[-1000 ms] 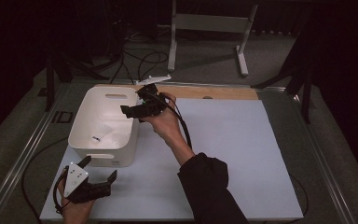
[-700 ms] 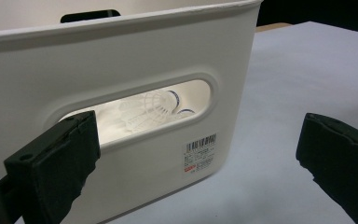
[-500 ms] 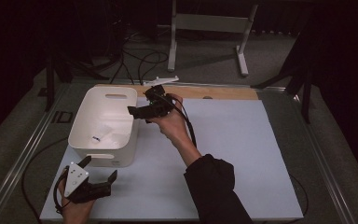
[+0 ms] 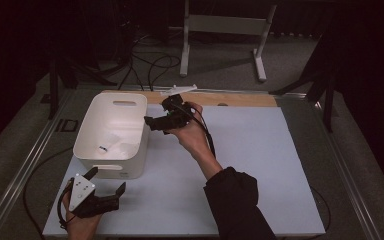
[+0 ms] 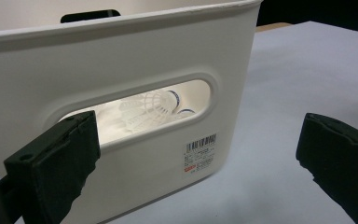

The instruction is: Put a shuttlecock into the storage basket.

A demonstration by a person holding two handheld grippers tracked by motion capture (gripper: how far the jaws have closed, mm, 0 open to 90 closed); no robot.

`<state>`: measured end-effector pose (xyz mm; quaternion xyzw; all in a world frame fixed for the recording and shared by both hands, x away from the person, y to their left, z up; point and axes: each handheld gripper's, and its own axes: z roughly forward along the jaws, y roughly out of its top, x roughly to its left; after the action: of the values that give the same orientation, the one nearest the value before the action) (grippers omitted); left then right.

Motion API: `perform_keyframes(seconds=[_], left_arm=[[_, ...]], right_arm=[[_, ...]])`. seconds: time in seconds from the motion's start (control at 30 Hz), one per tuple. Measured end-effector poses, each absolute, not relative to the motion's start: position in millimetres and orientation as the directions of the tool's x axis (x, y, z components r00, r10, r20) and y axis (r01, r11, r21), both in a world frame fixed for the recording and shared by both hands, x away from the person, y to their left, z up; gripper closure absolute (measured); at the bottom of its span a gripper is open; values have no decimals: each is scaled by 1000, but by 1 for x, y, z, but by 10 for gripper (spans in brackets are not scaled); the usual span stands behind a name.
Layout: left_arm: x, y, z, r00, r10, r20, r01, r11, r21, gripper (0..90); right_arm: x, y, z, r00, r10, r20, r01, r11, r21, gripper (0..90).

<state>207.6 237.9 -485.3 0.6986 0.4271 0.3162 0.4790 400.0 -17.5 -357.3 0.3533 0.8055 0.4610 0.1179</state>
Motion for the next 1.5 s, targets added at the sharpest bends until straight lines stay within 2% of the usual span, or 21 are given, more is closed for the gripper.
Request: perform_keyframes(seconds=[0.93, 1.17, 1.5], left_arm=[[208, 238, -485, 438, 898, 35, 297, -182, 937, 1], [208, 237, -485, 439, 898, 33, 298, -180, 937, 1], [208, 237, -486, 439, 898, 34, 298, -181, 937, 1]], right_arm=[[382, -61, -373, -718, 682, 138, 451, 306, 838, 125], [371, -75, -380, -699, 712, 71, 419, 327, 847, 122], [355, -102, -391, -687, 726, 41, 401, 331, 854, 118]])
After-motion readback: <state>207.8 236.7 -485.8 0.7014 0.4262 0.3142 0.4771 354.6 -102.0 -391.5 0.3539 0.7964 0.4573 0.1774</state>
